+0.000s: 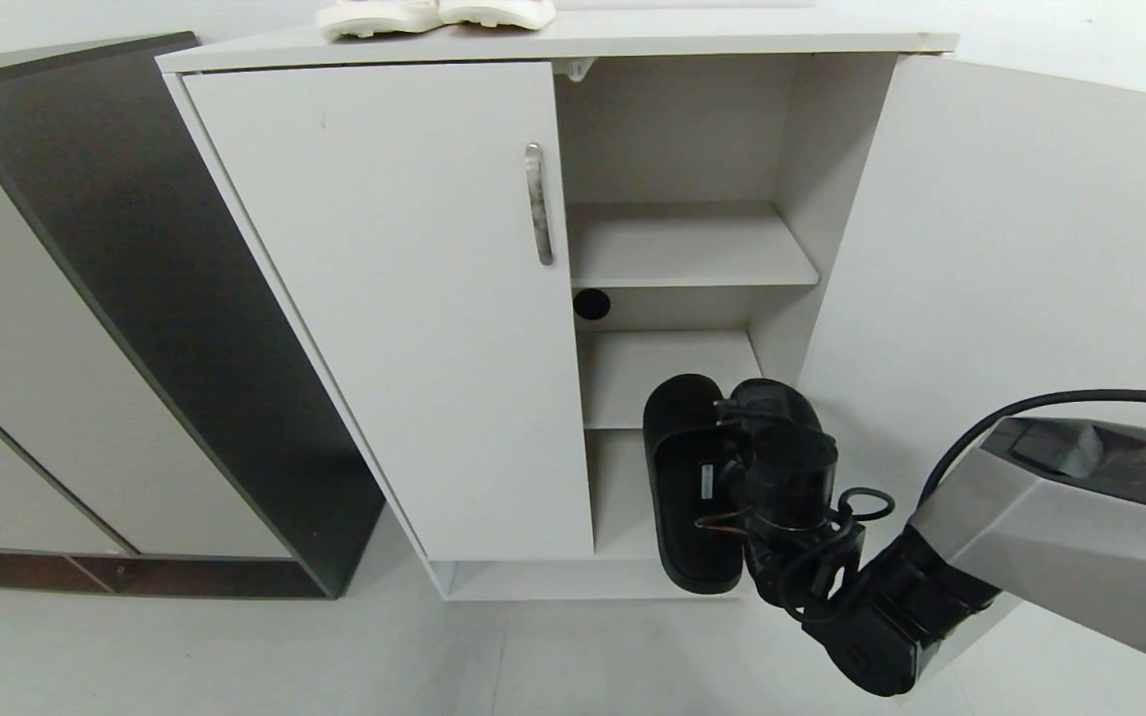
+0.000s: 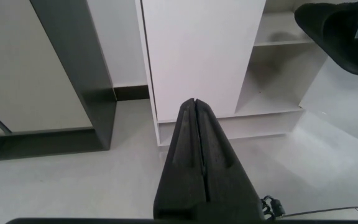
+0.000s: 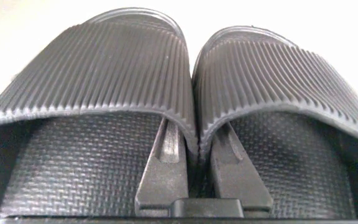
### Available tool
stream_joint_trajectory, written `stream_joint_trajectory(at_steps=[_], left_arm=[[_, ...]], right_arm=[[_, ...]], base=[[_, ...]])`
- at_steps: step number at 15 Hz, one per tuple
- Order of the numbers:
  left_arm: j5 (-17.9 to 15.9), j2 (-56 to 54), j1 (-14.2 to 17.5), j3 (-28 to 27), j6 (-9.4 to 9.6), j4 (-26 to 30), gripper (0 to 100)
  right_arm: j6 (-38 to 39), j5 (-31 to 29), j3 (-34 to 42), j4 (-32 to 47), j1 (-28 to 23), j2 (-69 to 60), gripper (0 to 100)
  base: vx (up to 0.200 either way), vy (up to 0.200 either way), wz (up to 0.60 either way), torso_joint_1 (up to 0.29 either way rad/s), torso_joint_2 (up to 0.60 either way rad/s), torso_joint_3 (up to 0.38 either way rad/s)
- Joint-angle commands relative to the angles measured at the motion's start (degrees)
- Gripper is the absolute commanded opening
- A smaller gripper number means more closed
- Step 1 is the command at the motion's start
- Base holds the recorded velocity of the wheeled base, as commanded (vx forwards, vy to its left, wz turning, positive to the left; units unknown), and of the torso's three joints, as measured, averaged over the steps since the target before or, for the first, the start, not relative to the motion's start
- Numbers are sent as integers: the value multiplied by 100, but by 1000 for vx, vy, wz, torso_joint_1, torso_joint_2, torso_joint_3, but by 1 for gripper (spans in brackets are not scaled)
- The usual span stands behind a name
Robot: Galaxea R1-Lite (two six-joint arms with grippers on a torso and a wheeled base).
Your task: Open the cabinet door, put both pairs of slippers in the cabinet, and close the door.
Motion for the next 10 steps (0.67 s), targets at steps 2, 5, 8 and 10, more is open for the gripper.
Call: stream_joint_trajectory(at_steps=[2,5,8,10], left_arm=[[-1,7,0,0,35,-1,0],[-1,7,0,0,35,-1,0],[-1,7,0,0,35,-1,0],[-1,7,0,0,35,-1,0]], right_arm=[[189,215,-170,253,126,87,0],[717,232,-381,815,152,193,0],[760,250,-364,833,231,193,0],[760,250,-346,833,240,237,0]], base=[[0,0,0,0,0,0],[0,0,0,0,0,0],[0,0,0,0,0,0],[0,0,0,0,0,0]])
